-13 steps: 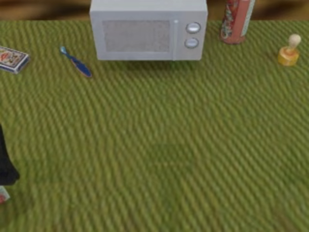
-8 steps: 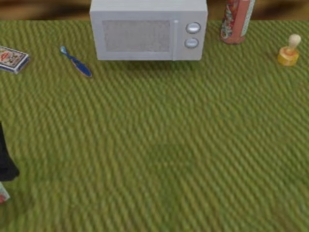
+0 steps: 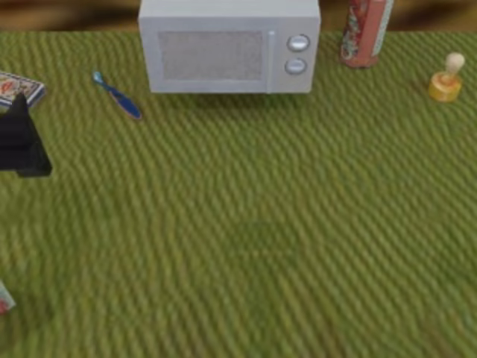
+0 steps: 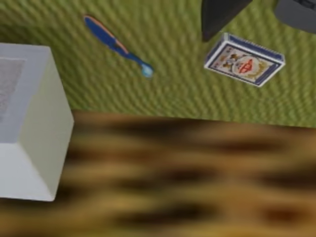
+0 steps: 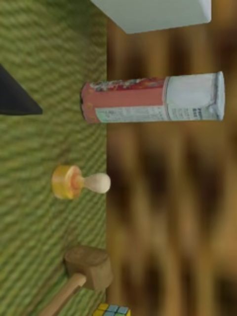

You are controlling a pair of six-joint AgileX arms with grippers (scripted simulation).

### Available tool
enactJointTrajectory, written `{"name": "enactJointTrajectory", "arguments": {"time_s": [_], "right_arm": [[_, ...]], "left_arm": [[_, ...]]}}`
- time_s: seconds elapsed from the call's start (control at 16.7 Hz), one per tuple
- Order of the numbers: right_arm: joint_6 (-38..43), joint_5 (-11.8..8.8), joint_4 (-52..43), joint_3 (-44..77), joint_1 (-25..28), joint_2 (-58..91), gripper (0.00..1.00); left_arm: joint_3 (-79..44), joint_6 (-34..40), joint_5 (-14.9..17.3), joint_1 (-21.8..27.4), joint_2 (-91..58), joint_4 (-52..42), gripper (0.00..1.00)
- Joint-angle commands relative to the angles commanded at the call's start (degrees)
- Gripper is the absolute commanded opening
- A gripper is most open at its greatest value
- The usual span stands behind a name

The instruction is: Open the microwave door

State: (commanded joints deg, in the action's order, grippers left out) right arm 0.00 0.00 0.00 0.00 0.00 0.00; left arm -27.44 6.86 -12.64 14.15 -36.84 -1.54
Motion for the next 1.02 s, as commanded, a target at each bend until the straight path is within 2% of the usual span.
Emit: {"name": "enactJointTrajectory", "arguments": {"time_s": [0.48, 0.78, 1.02], "right_arm": [[0.00, 0.00, 0.00, 0.00, 0.00, 0.00, 1.00], [0.00, 0.00, 0.00, 0.00, 0.00, 0.00, 1.00], [0.00, 0.00, 0.00, 0.00, 0.00, 0.00, 1.00]], "left_arm": [[-32.05, 8.66, -14.78, 16.20, -42.55, -1.63, 1.00], [-48.89, 13.06, -22.08, 24.94, -64.12, -2.13, 1.00], [-57.41, 15.30, -26.19, 29.24, -76.15, -2.75, 1.00]]}}
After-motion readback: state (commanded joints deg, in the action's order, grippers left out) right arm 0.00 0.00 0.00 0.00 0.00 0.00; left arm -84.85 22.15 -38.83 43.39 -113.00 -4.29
